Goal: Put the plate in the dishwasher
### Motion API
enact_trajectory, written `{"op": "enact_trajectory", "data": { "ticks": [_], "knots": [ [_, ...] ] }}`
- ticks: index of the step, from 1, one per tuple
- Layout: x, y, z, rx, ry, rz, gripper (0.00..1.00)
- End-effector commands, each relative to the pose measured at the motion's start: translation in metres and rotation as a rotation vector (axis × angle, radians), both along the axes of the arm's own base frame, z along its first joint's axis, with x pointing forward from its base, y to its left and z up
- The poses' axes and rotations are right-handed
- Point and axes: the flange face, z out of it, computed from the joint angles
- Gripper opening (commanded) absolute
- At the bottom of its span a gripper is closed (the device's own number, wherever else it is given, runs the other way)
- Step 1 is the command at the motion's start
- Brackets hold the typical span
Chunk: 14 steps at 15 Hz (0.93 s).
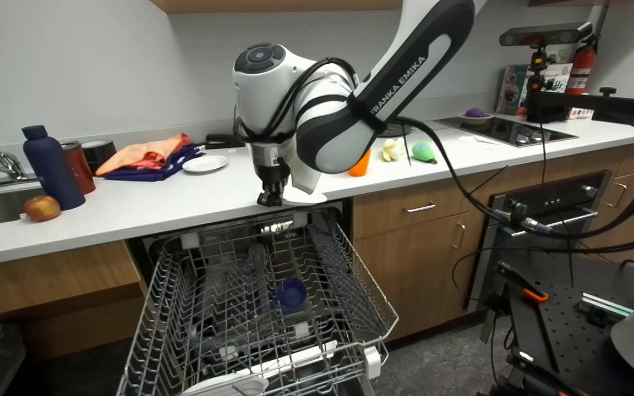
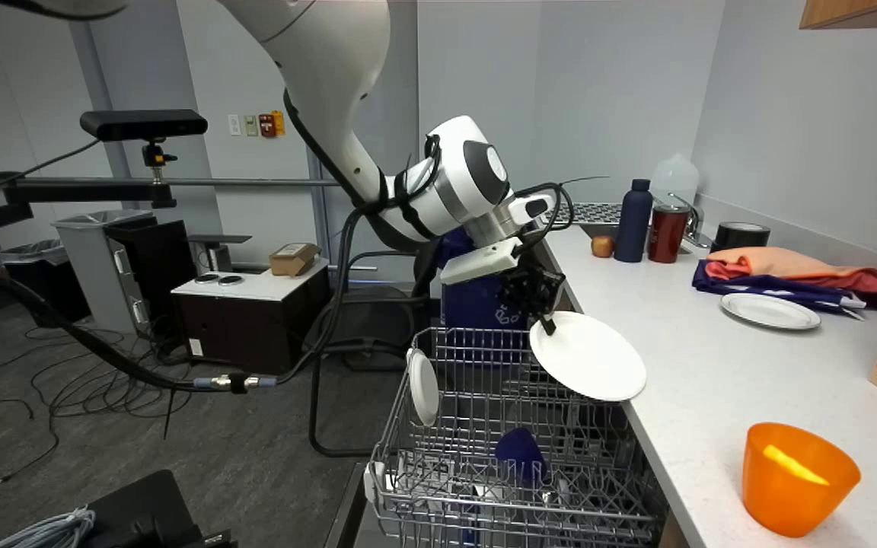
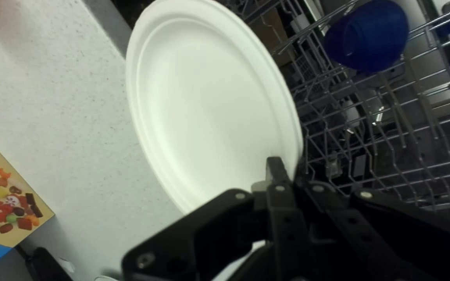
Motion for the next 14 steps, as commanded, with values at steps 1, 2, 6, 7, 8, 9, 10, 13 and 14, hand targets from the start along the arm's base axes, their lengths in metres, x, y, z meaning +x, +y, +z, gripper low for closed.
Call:
{"op": "enact_trajectory", "data": {
  "ticks": [1,2,6,7,8,9,10,13,14],
  "knots": [
    [-0.028,0.007,0.019,0.104,0.05,0.099,0.01],
    [-0.032,0.011,0.02,0.135,0.076,0.131,0.01],
    [-0.044,0.019,0.025,0.234,0.177,0.23,0.01],
    [-0.046,0.02,0.026,0.259,0.204,0.256,0.01],
    [-0.048,0.022,0.025,0.287,0.236,0.285,0.01],
    [-0.05,0.022,0.025,0.309,0.27,0.308,0.01],
    [-0.052,0.021,0.024,0.338,0.314,0.34,0.01],
    [-0.059,0.013,0.02,0.399,0.454,0.411,0.01],
    [-0.061,0.009,0.019,0.414,0.498,0.427,0.01]
  ]
}}
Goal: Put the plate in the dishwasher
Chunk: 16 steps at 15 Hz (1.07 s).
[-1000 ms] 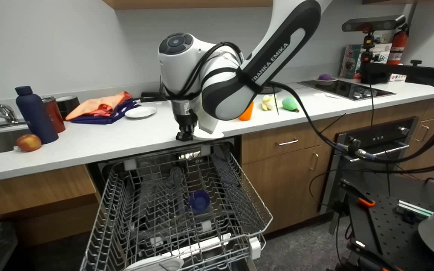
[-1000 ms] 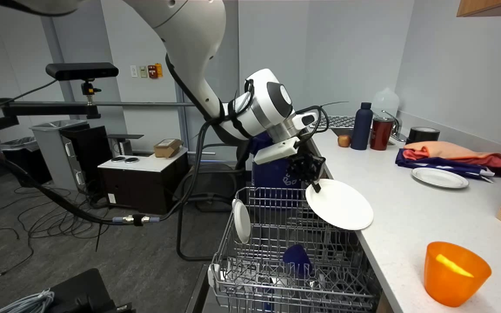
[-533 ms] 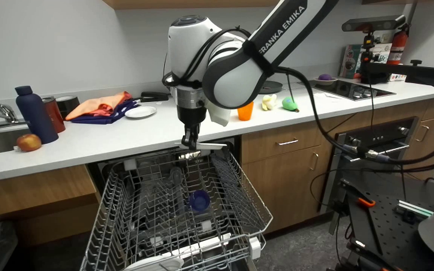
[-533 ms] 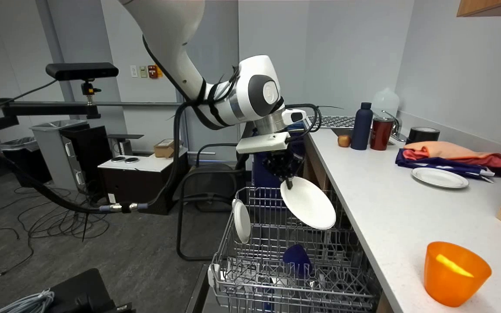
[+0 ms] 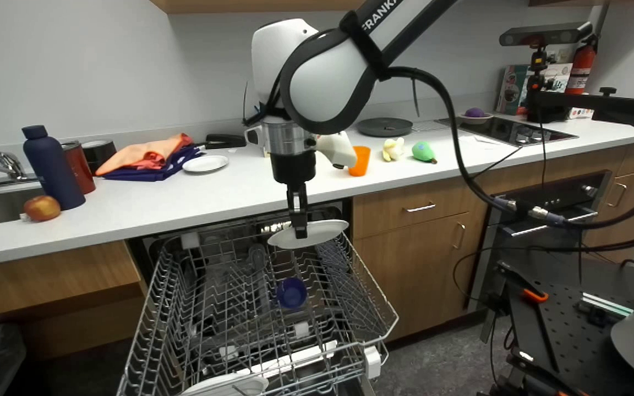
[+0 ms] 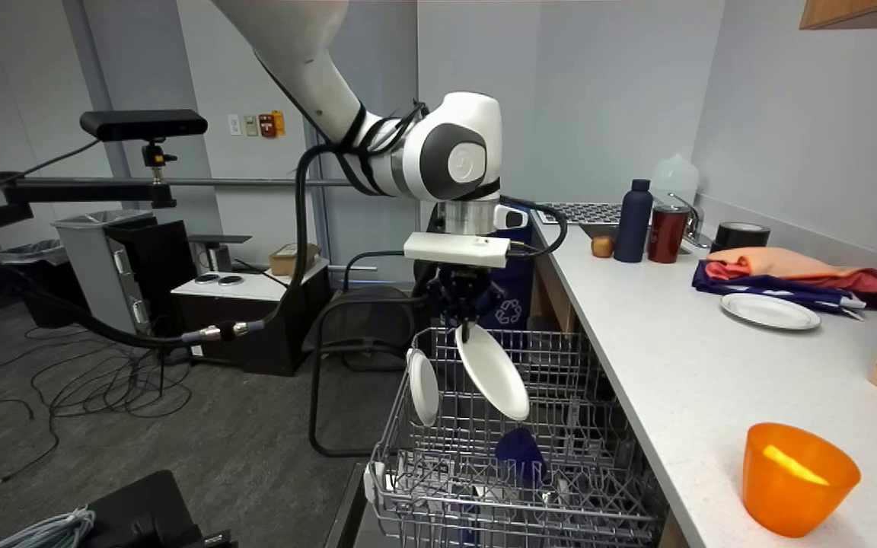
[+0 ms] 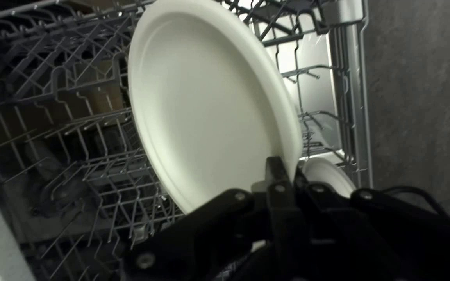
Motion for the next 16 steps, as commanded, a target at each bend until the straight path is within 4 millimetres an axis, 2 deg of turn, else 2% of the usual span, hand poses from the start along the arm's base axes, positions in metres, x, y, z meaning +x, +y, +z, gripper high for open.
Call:
{"op": "enact_trajectory", "data": {
  "ticks": [1,2,3,6,9,10,16],
  "knots": [
    [-0.007,-0.016,0.006,0.061,0.134,0.088,0.01],
    [-0.008,-0.019,0.004,0.067,0.169,0.104,0.01],
    [0.001,0.023,-0.01,0.062,0.196,0.112,0.01],
    [0.012,0.051,-0.017,0.031,0.161,0.107,0.01],
    [0.014,0.067,-0.014,-0.006,0.089,0.111,0.01],
    [0.006,0.065,-0.017,0.016,0.125,0.118,0.04],
    [0.009,0.067,-0.017,0.004,0.105,0.113,0.04]
  ]
}}
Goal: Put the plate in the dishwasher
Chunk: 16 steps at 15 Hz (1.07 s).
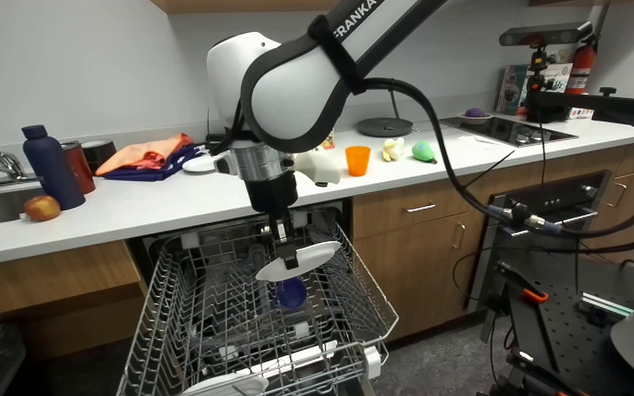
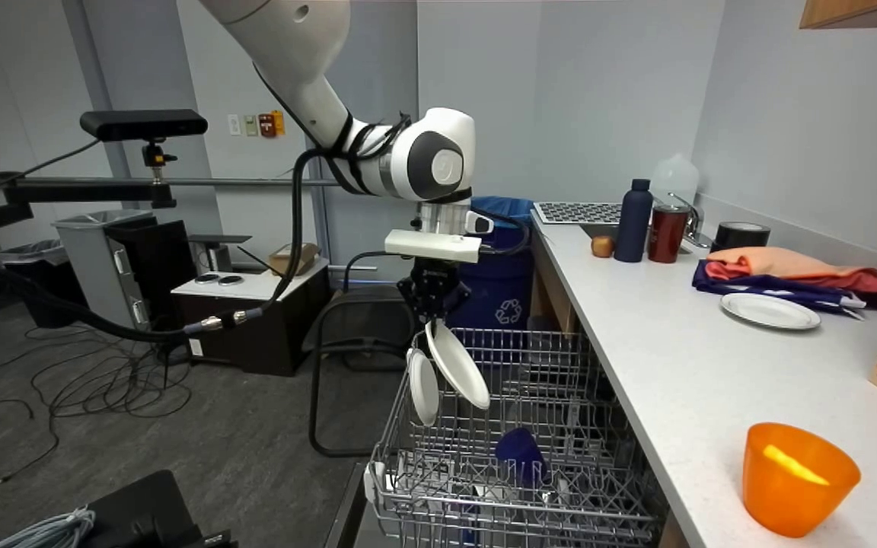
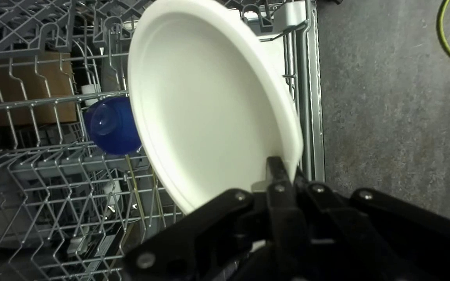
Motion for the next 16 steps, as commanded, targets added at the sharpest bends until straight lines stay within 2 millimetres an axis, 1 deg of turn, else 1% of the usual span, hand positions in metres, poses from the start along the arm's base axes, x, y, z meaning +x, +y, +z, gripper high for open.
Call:
{"op": "enact_trajectory", "data": {
  "ticks": [1,3,4,16],
  "knots": [
    [0.0003,0.0002,0.0005,0.0,0.001,0.0,0.04],
    [0.0003,0.0002,0.0005,0.0,0.001,0.0,0.04],
    [0.0003,0.0002,0.0005,0.0,0.001,0.0,0.01],
    [-0.0013,0.0056,-0.0019,0.045,0.008,-0.063,0.01]
  ]
}}
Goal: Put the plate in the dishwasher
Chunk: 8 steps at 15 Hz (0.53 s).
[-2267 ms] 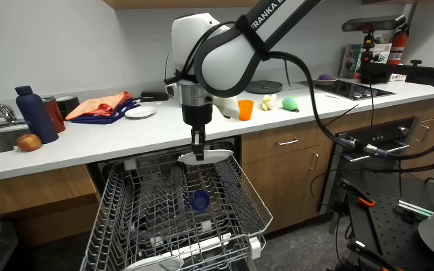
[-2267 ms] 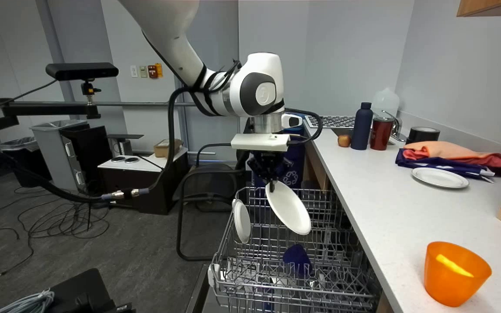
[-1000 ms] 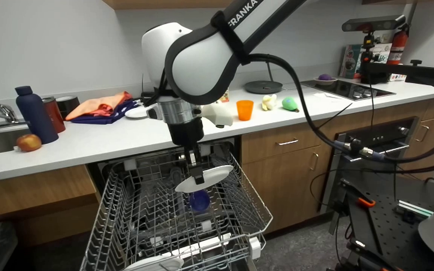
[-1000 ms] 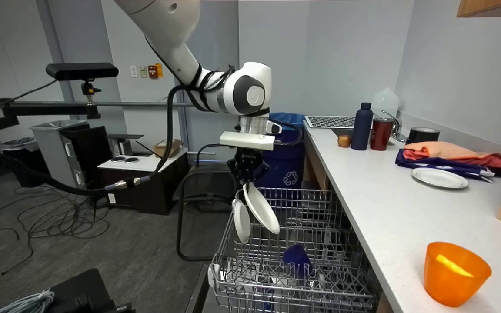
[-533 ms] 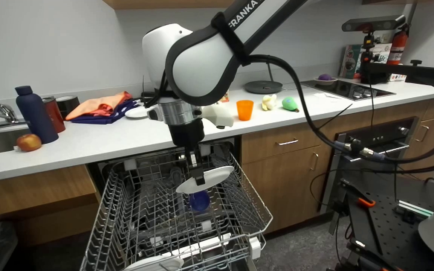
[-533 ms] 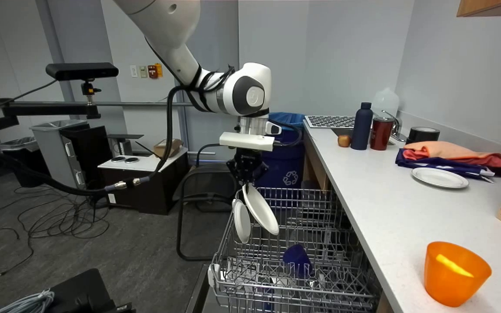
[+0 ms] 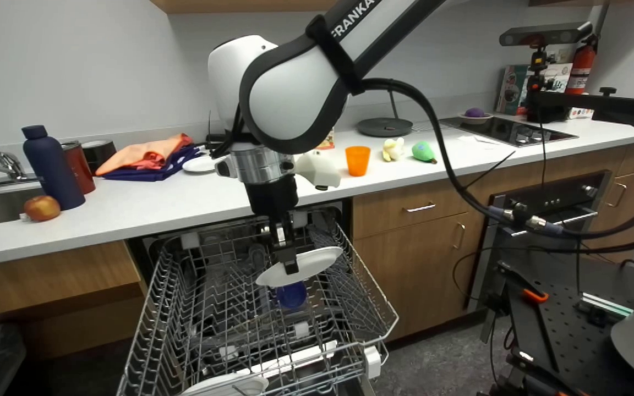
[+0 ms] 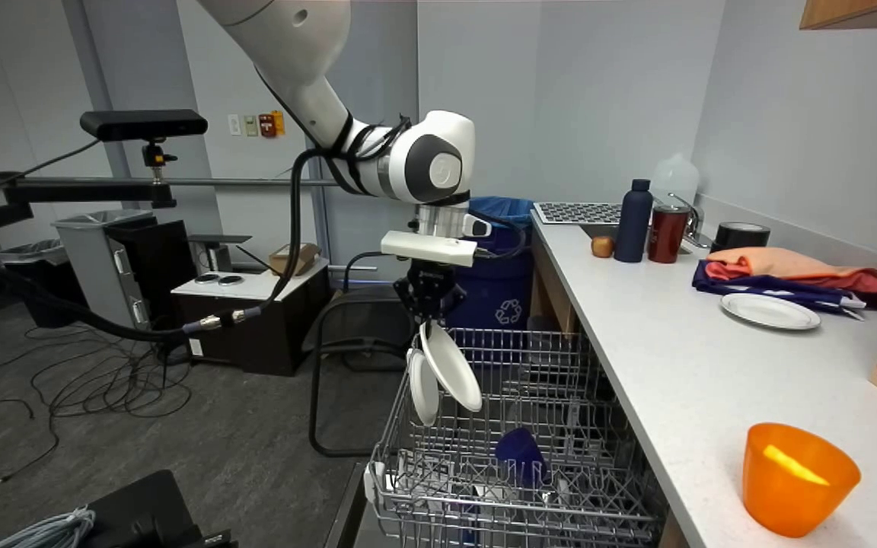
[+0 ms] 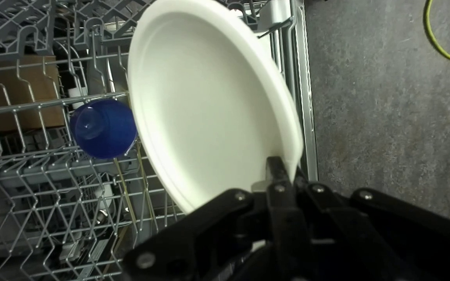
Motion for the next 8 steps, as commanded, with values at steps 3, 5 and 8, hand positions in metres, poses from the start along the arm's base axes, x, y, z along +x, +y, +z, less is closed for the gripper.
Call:
{"op": "enact_trajectory", "data": {
  "ticks": [3,5,8],
  "knots": [
    [0.0028,0.001,0.0012,0.011,-0.026,-0.053,0.01],
    [0.0064,0.0007,0.0019,0.004,-0.071,-0.06,0.01],
    [0.01,0.0007,0.0018,0.006,-0.122,-0.063,0.01]
  ]
}}
